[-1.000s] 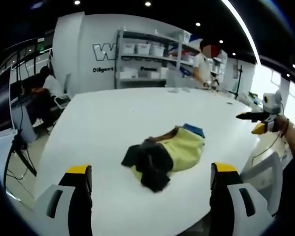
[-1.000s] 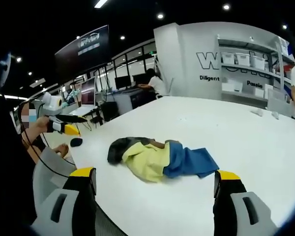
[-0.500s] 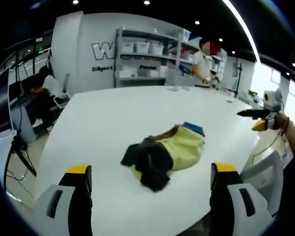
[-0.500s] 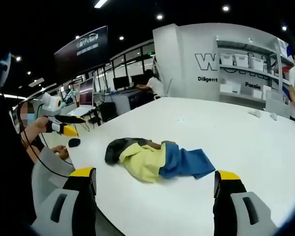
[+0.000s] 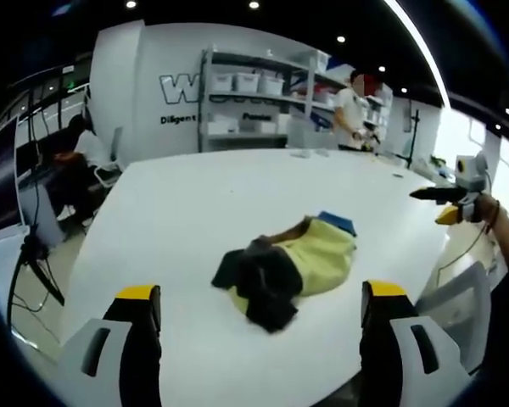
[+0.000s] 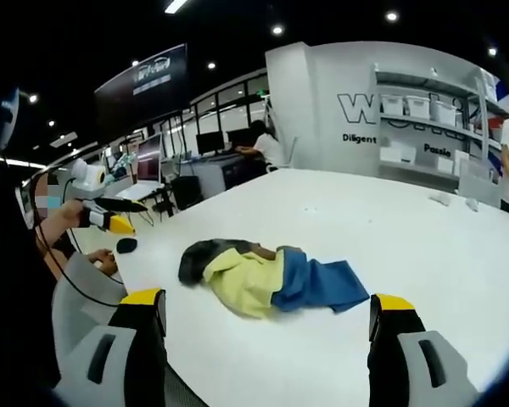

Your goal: Fold the garment on the visible template until the final outline fits inside the template.

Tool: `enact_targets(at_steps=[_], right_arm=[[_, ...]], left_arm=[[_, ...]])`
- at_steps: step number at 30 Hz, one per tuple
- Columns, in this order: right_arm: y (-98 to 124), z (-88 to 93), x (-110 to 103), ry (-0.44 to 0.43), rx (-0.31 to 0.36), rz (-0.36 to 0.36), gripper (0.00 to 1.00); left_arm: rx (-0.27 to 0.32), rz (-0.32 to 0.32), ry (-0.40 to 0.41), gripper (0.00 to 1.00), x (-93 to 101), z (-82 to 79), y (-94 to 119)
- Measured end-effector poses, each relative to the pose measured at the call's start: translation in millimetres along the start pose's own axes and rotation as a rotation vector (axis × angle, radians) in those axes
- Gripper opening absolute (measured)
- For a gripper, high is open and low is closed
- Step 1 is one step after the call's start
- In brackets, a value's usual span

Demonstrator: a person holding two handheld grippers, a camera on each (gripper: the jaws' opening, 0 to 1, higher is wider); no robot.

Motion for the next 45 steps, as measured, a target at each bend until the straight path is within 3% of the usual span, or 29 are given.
enact_targets(at_steps=[10,15,22,24,26,28,30,34,38,41,45], right_arm=[[-20.6,-2.0,7.5,0.004,-0.001,-0.035,0.98],[-36.9,1.0,15.1,-0.041,0.014,-0.063,0.93],[-60.0,12.2,26.9,-0.053,-0.013,-0.077,0.84],[-66.4,16.1,30.7,-0.055,-0.034,-0.078,0.78],[-72.9,19.2,34.6,-0.056,-0.033,-0.075,0.8],[-79.1,21.4,37.1,-0.064,-0.022,-0.086,0.85],[-84.9,23.7,40.3,-0.068,-0.018,-0.087,0.82],[-95.9,29.6,46.6,-0.087,-0.023,-0.087,0.79],[-107.4,38.5,51.6,-0.088,-0.04,-0.101,0.73],[-116.5,44.8,55.5,-0.086,-0.052,-0.099,0.64],[-130.1,53.1,63.9,-0.181,0.023,-0.051,0.61]], left_arm=[[-0.03,0.007,0.008,0.9,-3.0,5.1,-16.2],[-0.052,-0.005,-0.028,0.86,-4.2,7.1,-27.6],[-0.048,0.014,0.001,0.79,-5.5,9.3,-49.5],[-0.021,0.031,0.034,0.77,-4.9,10.4,-55.9],[-0.019,0.04,0.081,0.72,-4.9,13.1,-61.6],[-0.018,0.071,0.017,0.68,-3.8,14.8,-66.0],[-0.042,0.06,-0.008,0.67,-2.5,18.6,-72.0],[-0.059,0.074,0.047,0.65,-4.1,25.4,-83.4],[-0.08,0.078,0.048,0.64,-4.7,31.7,-93.4],[-0.094,0.094,0.066,0.56,-5.0,36.1,-99.4],[-0.12,0.101,0.122,0.47,-4.6,42.3,-107.2]])
Point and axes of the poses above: the point that each gripper's makers call its tool centre point, and the gripper's own axes: y roughly backward along the fingers, x roughly to its right, z roughly out of its underside, the point moved 10 cm from there along y, roughly backward along the fingers, and after that the axes turned 11 degrees about x, right-handed, at the moved point
